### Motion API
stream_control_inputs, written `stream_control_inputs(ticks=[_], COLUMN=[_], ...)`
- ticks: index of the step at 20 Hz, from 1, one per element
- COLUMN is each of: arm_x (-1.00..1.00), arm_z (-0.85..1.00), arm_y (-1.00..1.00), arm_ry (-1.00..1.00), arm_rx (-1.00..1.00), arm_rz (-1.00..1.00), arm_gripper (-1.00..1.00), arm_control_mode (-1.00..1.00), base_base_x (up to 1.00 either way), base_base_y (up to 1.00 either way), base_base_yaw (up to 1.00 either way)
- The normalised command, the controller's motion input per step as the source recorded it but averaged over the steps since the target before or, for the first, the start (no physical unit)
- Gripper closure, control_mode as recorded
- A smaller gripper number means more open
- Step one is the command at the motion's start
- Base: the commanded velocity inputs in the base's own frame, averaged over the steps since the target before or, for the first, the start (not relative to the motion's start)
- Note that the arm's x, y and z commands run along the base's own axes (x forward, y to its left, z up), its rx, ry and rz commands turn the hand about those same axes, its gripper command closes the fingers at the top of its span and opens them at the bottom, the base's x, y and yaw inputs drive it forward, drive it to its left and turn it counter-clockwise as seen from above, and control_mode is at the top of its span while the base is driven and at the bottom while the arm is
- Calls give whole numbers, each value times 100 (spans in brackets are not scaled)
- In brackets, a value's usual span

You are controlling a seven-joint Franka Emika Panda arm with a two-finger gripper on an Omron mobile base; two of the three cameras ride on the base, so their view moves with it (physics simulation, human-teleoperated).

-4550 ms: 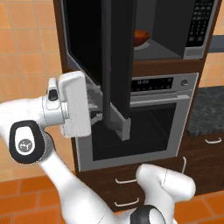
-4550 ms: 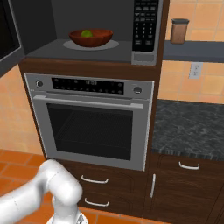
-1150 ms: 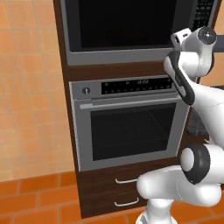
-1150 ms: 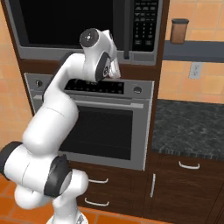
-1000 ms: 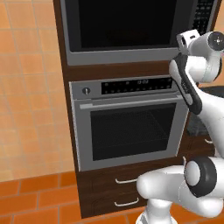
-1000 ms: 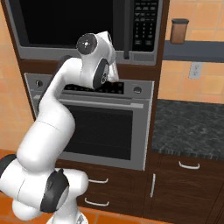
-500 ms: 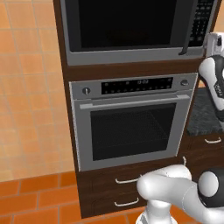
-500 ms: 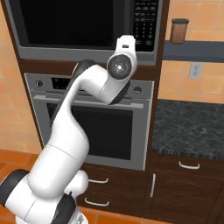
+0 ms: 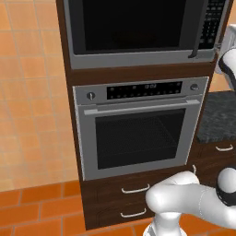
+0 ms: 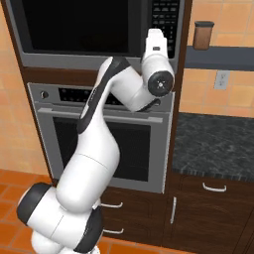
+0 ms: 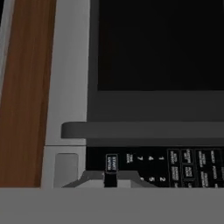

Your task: Pick the lime from the sink and place it in the bowl. Then pick the bowl and place it in the microwave. Then close the microwave door and press the start button.

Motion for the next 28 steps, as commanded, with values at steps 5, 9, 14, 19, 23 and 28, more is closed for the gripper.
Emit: stream_control_inputs(ticks=[5,9,14,19,23,28], arm_x=[54,50,37,33,38,23], arm_z=[9,1,6,3,0,0], arm_y=[22,-4,-27,-10,-1,-1], arm_ry=[-10,0,-1,-1,0,-1], arm_rx=[0,2,5,2,0,1], arm_rz=[0,0,1,1,0,0], arm_gripper=[100,100,100,100,100,100], arm_control_mode=[-100,-100,-100,-100,-100,-100], base_base_x=[0,0,0,0,0,0], base_base_y=[0,0,0,0,0,0], base_base_yaw=[0,0,0,0,0,0])
